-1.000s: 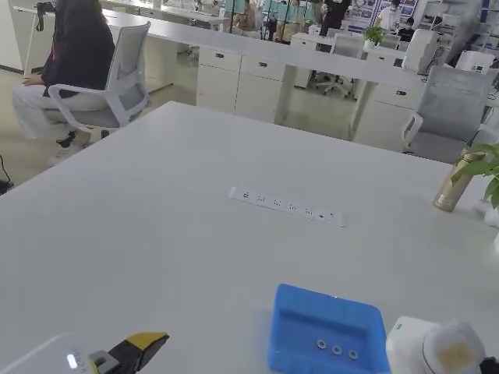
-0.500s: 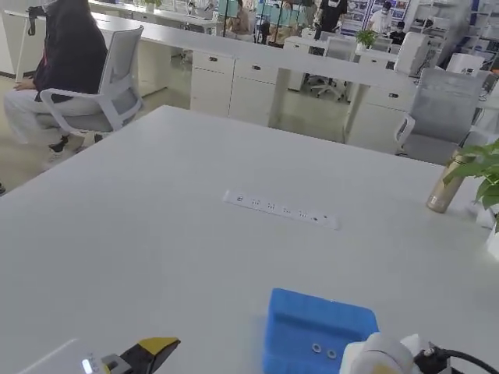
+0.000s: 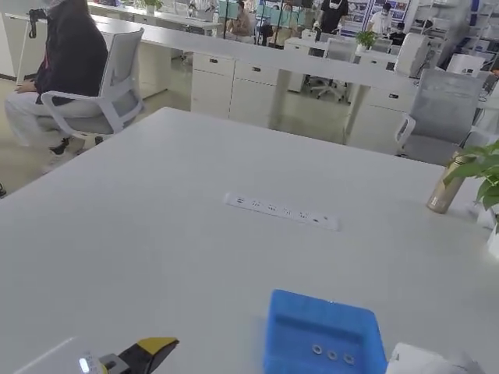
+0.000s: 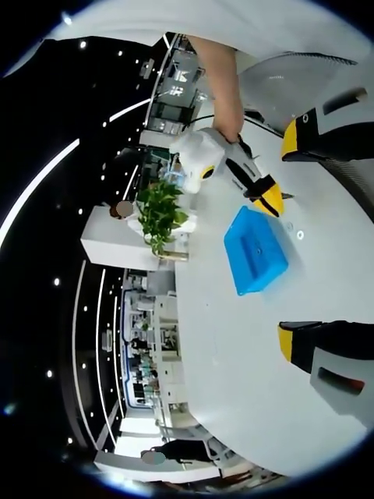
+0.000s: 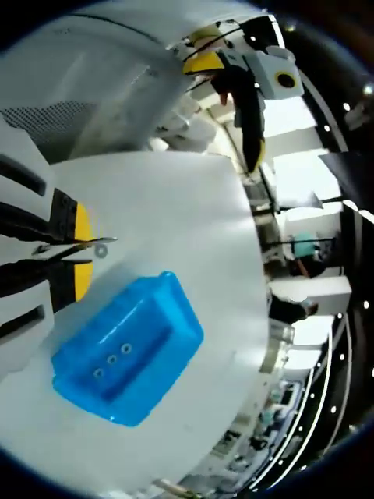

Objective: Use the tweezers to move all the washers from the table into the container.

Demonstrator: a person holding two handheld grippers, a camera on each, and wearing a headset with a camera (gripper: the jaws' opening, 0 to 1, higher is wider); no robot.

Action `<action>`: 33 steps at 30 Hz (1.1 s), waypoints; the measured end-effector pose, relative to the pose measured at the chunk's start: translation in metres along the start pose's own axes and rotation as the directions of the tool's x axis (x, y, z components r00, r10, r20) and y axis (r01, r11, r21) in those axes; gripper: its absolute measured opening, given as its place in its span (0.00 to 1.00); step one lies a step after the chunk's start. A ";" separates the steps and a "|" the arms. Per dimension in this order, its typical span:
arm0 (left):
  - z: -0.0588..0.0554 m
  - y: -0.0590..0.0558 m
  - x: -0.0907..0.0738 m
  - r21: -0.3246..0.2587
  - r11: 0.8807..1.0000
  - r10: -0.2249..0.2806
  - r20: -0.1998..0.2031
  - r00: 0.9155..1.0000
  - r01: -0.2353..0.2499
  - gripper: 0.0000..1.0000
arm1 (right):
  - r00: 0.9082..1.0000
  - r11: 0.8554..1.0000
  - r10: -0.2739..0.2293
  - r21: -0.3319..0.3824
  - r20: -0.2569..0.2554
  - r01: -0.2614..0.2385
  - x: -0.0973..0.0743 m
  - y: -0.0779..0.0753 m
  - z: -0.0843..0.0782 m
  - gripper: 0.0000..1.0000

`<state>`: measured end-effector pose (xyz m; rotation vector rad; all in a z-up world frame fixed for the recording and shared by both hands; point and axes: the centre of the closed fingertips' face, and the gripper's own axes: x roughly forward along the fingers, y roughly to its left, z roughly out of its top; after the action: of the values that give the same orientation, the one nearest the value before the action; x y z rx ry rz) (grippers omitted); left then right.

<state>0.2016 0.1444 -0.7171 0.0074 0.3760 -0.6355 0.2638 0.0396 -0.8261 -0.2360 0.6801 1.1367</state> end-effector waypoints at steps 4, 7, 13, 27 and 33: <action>0.002 -0.002 0.000 0.007 1.000 -0.004 0.001 1.000 0.004 0.85 | 0.999 1.000 0.004 0.007 0.048 -0.005 -0.006 0.004 0.000 0.04; 0.002 -0.003 0.001 0.011 1.000 -0.009 -0.002 1.000 0.009 0.85 | 0.999 1.000 0.003 -0.016 0.048 -0.003 -0.004 0.004 0.000 0.04; 0.003 -0.004 0.003 0.032 0.999 -0.013 -0.010 1.000 0.013 0.86 | 0.998 1.000 -0.008 0.004 0.064 0.008 -0.007 0.005 -0.006 0.05; 0.004 -0.009 0.006 0.039 0.999 -0.031 -0.013 0.999 0.031 0.85 | 0.988 0.998 -0.055 -0.010 0.141 0.057 -0.021 0.010 0.002 0.01; 0.002 -0.009 0.007 0.040 0.998 -0.041 -0.018 0.999 0.041 0.83 | 0.963 1.000 0.015 -0.021 0.270 -0.009 -0.030 0.027 0.026 0.01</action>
<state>0.2024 0.1327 -0.7166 0.0437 0.3808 -0.6840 0.2426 0.0414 -0.7835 -0.0905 0.4291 1.1617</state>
